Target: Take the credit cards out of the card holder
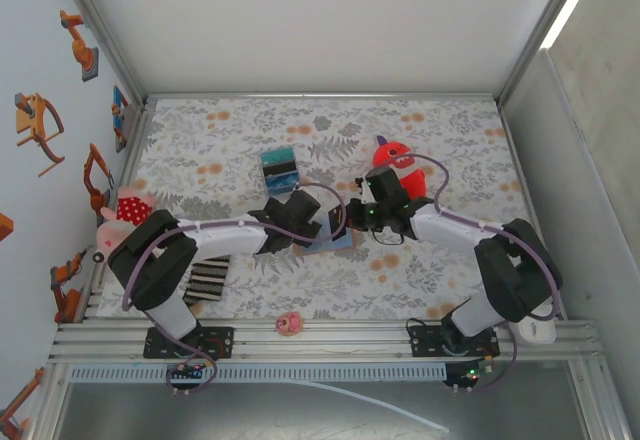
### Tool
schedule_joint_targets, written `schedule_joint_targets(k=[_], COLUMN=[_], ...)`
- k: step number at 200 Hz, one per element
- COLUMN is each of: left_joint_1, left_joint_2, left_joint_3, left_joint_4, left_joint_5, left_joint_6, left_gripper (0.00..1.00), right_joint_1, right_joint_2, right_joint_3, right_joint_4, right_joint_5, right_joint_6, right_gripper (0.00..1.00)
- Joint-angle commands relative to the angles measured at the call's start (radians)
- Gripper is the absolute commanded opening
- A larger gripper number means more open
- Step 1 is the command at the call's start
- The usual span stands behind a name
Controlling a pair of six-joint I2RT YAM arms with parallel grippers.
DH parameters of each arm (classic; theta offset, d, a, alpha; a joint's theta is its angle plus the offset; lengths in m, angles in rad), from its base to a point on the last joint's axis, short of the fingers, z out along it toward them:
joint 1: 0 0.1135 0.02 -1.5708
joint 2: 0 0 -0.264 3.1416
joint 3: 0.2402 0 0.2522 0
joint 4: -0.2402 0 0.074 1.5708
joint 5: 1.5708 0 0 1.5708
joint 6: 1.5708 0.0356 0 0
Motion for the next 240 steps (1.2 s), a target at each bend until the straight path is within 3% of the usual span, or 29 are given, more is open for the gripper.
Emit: schedule_joint_targets(k=[1,35,69,121,161,240], left_joint_1=[0.003,0.008,0.042,0.161,0.193,0.200], left_joint_2=[-0.080,-0.186,-0.313,-0.523,-0.620,-0.606], left_joint_3=[-0.003,-0.021,-0.055,-0.124,-0.134,-0.087], left_joint_4=[-0.027,-0.023,-0.002,0.038,0.020,0.020], left_joint_5=[-0.023,-0.056,-0.026,0.258,0.322,0.720], left_joint_6=[0.005,-0.019,-0.051,-0.040,-0.023,0.162], left_gripper=[0.97,0.97,0.97,0.97,0.97,0.97], right_joint_1=[-0.002,-0.002,-0.003,-0.002,0.000,0.042], right_joint_2=[-0.057,-0.114,-0.148,-0.168,-0.163,-0.141], right_joint_3=[0.034,0.071,0.113,0.184,0.230,0.350], right_joint_4=[-0.058,-0.126,-0.151,-0.223,-0.231,-0.424], right_joint_5=[0.034,0.053,-0.016,-0.110,-0.230,-0.384], right_joint_6=[-0.046,-0.124,-0.215,-0.350,-0.427,-0.707], right_gripper=[0.00,0.00,0.00,0.00,0.00,0.00])
